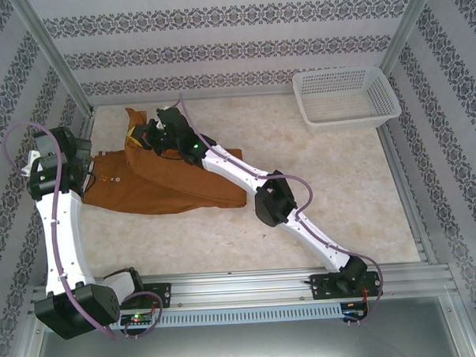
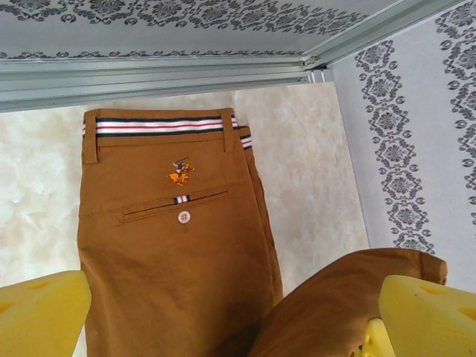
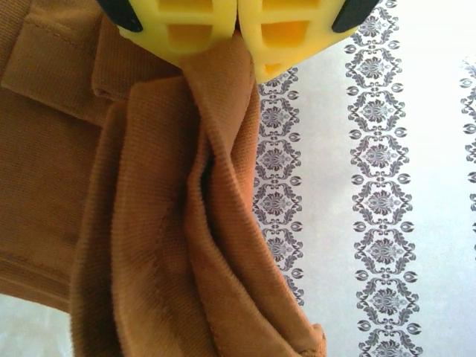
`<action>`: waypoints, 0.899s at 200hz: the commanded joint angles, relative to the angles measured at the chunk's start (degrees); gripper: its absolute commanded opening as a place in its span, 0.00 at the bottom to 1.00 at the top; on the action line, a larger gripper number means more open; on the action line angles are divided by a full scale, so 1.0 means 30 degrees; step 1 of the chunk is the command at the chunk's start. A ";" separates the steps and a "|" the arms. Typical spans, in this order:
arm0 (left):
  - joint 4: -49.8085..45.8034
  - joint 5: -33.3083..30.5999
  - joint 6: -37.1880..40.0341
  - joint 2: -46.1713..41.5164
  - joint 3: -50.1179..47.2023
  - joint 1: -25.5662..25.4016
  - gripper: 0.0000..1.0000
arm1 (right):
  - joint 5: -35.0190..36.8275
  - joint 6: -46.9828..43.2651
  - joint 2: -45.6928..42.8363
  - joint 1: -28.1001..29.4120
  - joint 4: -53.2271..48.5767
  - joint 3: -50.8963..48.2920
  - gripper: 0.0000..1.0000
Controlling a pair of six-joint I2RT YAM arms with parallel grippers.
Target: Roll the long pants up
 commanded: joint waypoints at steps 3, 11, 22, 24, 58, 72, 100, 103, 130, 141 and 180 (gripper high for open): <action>-0.0439 0.0003 0.0283 -0.0105 -0.0243 0.0197 1.00 | 0.0628 0.0351 0.0419 0.0367 0.1625 0.0857 0.00; -0.0434 -0.0008 0.0310 -0.0139 -0.0248 0.0201 1.00 | 0.0717 0.0449 0.0555 0.0438 0.1724 0.0861 0.00; -0.0450 0.0018 0.0370 -0.0131 -0.0222 0.0201 1.00 | 0.0830 0.0585 0.0760 0.0533 0.1926 0.0922 0.15; -0.0470 0.0007 0.0371 -0.0128 -0.0220 0.0187 1.00 | 0.0850 0.0615 0.0812 0.0573 0.1841 0.0976 0.26; -0.0649 0.0040 0.0356 -0.0253 -0.0126 0.0200 1.00 | 0.0624 -0.0535 0.0957 0.0725 0.0196 0.1266 0.98; -0.0589 0.0215 0.0207 -0.0279 -0.0161 0.0201 1.00 | -0.0317 -0.1354 0.0718 0.0556 -0.0888 0.1267 0.98; -0.0220 0.0937 0.0150 -0.0405 -0.0408 0.0201 0.91 | -0.0185 -0.7135 -0.1946 0.0125 -0.6372 -0.0065 0.89; -0.0130 0.1061 0.0138 -0.0428 -0.0485 0.0187 0.87 | 0.0032 -0.7767 -0.2409 0.0050 -0.6898 -0.0478 0.88; 0.0910 0.2015 -0.0463 -0.0686 -0.1585 0.0070 0.31 | 0.1145 -1.1925 -0.5793 -0.0863 -0.9462 -0.3916 0.59; 0.1531 0.2601 -0.0750 -0.0676 -0.2094 -0.0111 0.12 | 0.2008 -1.3578 -0.6673 -0.1260 -1.1240 -0.4211 0.00; 0.3471 0.2745 -0.1864 0.0116 -0.3298 -0.2731 0.00 | 0.3609 -1.7345 -0.9209 -0.2741 -1.4747 -0.7368 0.00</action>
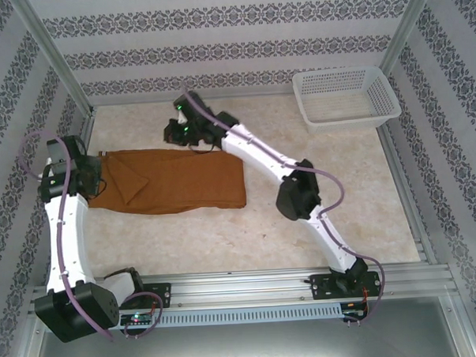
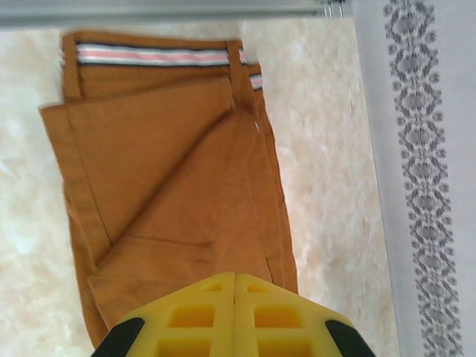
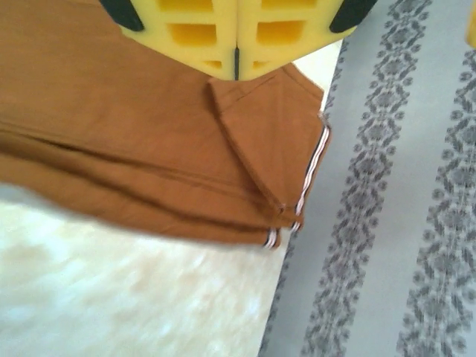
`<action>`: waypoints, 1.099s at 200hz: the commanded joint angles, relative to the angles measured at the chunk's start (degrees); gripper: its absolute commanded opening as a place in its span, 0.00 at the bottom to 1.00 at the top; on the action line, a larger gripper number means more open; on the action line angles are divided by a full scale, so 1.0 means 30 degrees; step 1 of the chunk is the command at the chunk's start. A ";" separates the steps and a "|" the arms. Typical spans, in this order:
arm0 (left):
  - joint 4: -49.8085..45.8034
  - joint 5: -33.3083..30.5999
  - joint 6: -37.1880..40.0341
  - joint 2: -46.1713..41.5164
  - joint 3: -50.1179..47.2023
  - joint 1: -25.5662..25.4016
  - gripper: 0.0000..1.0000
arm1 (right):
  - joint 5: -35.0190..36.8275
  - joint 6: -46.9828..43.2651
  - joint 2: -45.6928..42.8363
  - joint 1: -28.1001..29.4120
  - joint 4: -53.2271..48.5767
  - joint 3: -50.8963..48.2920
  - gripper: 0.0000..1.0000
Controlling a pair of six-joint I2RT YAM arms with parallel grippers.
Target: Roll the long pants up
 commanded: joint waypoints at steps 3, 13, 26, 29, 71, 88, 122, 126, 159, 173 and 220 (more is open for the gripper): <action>0.2141 0.0409 -0.1088 0.0569 -0.0612 -0.2064 0.00 | 0.1747 -0.4254 -0.2100 -0.0952 -0.3267 -0.2514 0.00; 0.2361 -0.0057 -0.1213 0.1239 -0.0568 -0.3216 0.00 | 0.1728 -0.4650 -0.2649 -0.1374 -0.3304 -0.4081 0.00; 0.2489 -0.0752 -0.1482 0.2182 -0.0387 -0.4659 0.00 | 0.1166 -0.4789 -0.3074 -0.1938 -0.3275 -0.5912 0.00; 0.2574 -0.0853 -0.1541 0.2395 -0.0348 -0.4937 0.00 | 0.1083 -0.4862 -0.3111 -0.2016 -0.3319 -0.6277 0.00; 0.3924 -0.1480 -0.2097 0.6051 0.0527 -0.8075 0.00 | -0.0123 -0.5339 -0.2348 -0.2529 -0.2809 -0.8755 0.00; 0.3907 -0.1871 -0.2178 0.7736 0.1309 -0.9196 0.00 | -0.0726 -0.5407 -0.1476 -0.2493 -0.2904 -0.8198 0.00; 0.3665 -0.3227 -0.2612 0.9599 0.1582 -0.9992 0.00 | -0.1261 -0.5593 -0.0026 -0.2345 -0.3896 -0.6663 0.00; 0.3626 -0.3393 -0.2602 0.9737 0.1548 -0.9986 0.00 | -0.1211 -0.5672 0.0161 -0.2316 -0.4106 -0.6492 0.00; 0.2680 -0.4413 -0.2055 1.1480 0.1823 -0.9977 0.00 | 0.0108 -0.7304 0.1249 -0.2411 -0.6904 -0.5300 0.00; 0.2197 -0.4791 -0.1766 1.2252 0.1977 -0.9979 0.00 | 0.1947 -0.8569 0.1741 -0.2429 -0.9529 -0.3891 0.00; 0.0629 -0.7009 -0.1074 1.4114 0.1875 -0.9859 0.00 | 0.3708 -0.9660 0.1112 -0.3014 -1.0942 -0.4759 0.00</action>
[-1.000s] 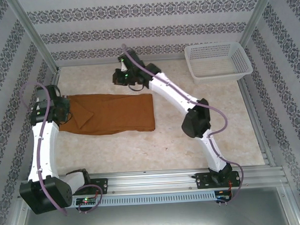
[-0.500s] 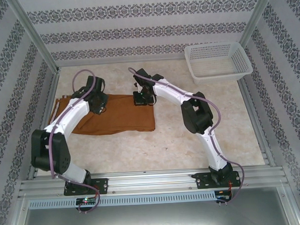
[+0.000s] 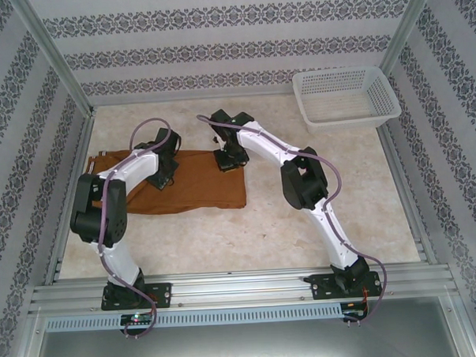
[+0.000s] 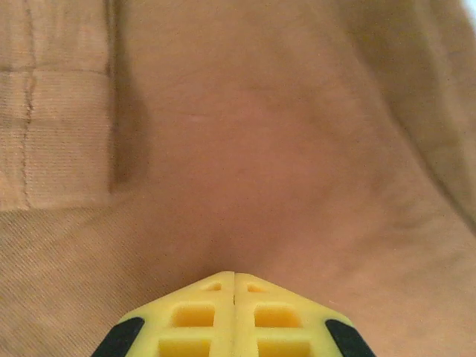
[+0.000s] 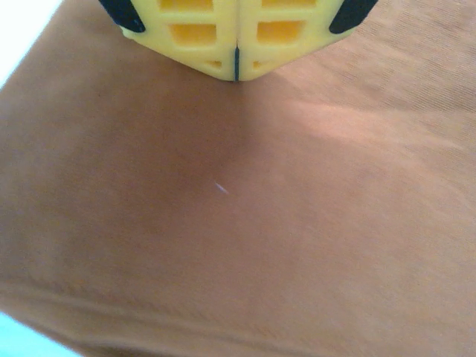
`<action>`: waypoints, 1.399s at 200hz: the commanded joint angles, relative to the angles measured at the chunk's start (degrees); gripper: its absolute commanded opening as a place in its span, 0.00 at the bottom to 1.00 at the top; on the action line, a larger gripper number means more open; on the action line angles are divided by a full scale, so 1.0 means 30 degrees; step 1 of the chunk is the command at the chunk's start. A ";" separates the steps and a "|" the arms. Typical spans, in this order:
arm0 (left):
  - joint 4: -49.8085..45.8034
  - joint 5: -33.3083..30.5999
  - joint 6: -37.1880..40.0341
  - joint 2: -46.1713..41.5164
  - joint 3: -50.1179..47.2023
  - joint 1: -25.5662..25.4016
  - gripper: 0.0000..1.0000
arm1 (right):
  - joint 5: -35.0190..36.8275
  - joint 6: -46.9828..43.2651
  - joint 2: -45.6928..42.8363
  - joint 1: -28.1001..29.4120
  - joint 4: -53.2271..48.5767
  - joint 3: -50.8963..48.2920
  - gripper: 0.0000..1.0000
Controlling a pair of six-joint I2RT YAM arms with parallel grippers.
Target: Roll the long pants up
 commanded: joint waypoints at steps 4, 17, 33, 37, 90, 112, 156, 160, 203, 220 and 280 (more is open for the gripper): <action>-0.2108 -0.2381 0.0649 0.0599 0.0238 0.0140 0.00 | 0.1101 -0.1008 -0.0521 -0.0381 -0.1474 -0.1045 0.00; -0.2798 -0.2960 0.0643 0.0796 0.0252 0.0460 0.00 | 0.0843 -0.1012 -0.0499 -0.0381 -0.1340 -0.1303 0.00; -0.3416 -0.3520 0.0626 0.0820 0.0192 0.1115 0.00 | 0.0643 -0.1019 -0.0206 -0.0330 -0.1393 -0.1243 0.00; -0.3438 -0.3562 0.0734 0.0772 0.0163 0.1303 0.00 | 0.0611 -0.1028 -0.0144 -0.0330 -0.1397 -0.1231 0.00; -0.3550 -0.3626 0.1879 0.0182 0.0185 0.3560 0.00 | 0.0626 -0.1151 0.0384 -0.0504 -0.1514 -0.1408 0.00; -0.3567 -0.3647 0.2085 -0.0249 -0.0165 0.4619 0.00 | 0.0658 -0.1179 0.0326 -0.0677 -0.1374 -0.1954 0.00; -0.5672 -0.5787 0.1623 -0.2352 -0.0322 0.6655 0.00 | 0.0879 -0.1283 -0.0453 -0.0944 -0.1075 -0.3046 0.00; -0.6089 -0.6381 0.1405 -0.2666 -0.0253 0.6669 0.00 | 0.0912 -0.1300 -0.0518 -0.0976 -0.1055 -0.3114 0.00; -0.4556 -0.4423 0.2320 -0.5179 -0.1439 0.6110 0.05 | 0.0027 -0.0875 -0.2351 -0.0808 -0.0842 -0.2169 0.00; -0.4923 -0.4698 0.0703 -0.5457 -0.1813 0.4859 0.03 | -0.0027 -0.0857 -0.2817 -0.0681 -0.0748 -0.1178 0.00; -0.0577 -0.0761 -0.2037 -0.1541 -0.2574 0.0937 0.00 | -0.0190 -0.1715 -0.1072 -0.1121 0.0575 0.0610 0.00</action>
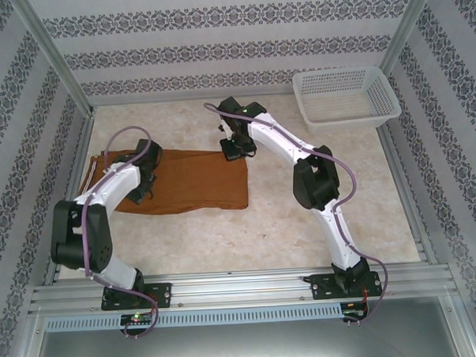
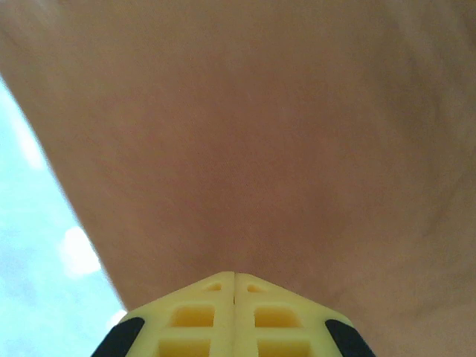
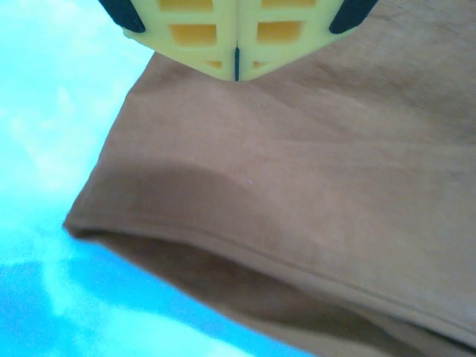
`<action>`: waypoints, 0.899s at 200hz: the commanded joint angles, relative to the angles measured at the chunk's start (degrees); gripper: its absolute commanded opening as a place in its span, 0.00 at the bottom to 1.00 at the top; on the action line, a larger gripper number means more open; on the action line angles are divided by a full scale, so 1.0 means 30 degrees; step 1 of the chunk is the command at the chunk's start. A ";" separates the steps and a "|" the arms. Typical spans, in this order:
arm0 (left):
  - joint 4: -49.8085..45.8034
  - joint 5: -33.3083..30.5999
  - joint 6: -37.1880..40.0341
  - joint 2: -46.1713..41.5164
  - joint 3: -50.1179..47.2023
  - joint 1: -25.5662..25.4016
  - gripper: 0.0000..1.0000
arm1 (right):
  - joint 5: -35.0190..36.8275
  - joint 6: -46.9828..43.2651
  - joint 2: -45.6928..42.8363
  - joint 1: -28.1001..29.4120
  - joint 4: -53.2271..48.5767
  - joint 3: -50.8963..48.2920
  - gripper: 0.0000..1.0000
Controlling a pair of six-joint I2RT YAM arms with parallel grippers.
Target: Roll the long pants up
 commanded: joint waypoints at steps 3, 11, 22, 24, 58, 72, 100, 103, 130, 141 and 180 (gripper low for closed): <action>0.1537 0.1928 -0.1820 0.3016 0.0904 -0.0646 0.00 | -0.0252 -0.0627 0.1315 -0.0327 -0.0086 0.1171 0.00; 0.1708 0.2045 -0.1970 0.4060 0.1522 -0.0926 0.00 | -0.0402 -0.0695 0.1851 -0.0305 -0.0447 0.1542 0.00; 0.2434 0.2414 -0.1842 0.5591 0.2376 -0.1099 0.00 | -0.0696 -0.0751 0.2328 -0.0250 -0.0545 0.1486 0.00; 0.2467 0.2457 -0.1845 0.5843 0.2569 -0.1128 0.00 | -0.0796 -0.0736 0.2387 -0.0225 -0.0545 0.1377 0.00; 0.0953 0.3025 -0.0653 1.0324 0.8129 -0.1422 0.00 | -0.1059 -0.0728 0.1412 0.0813 0.0921 -0.2632 0.00; 0.0542 0.3173 0.0222 1.1630 1.0439 -0.1676 0.00 | -0.1372 -0.0494 0.0507 0.1538 0.2002 -0.5073 0.00; 0.0250 0.3913 0.1202 1.3315 1.3526 -0.1968 0.00 | -0.2527 0.0780 -0.0746 0.3284 0.4053 -0.9063 0.00; 0.0298 0.3978 0.1280 1.3414 1.3745 -0.1999 0.00 | -0.2683 0.1034 -0.0824 0.3502 0.4303 -0.9390 0.00; 0.0326 0.4309 0.1543 1.4004 1.4998 -0.2286 0.00 | -0.4293 0.3264 -0.0981 0.5728 0.6401 -1.0938 0.00; 0.0745 0.4632 0.1676 1.4052 1.5039 -0.2428 0.00 | -0.4712 0.4136 -0.0888 0.6591 0.7132 -1.0845 0.00; 0.4444 0.6679 0.2556 1.3703 1.3699 -0.2853 0.00 | -0.6130 0.6130 0.0204 0.8400 0.8196 -0.8302 0.00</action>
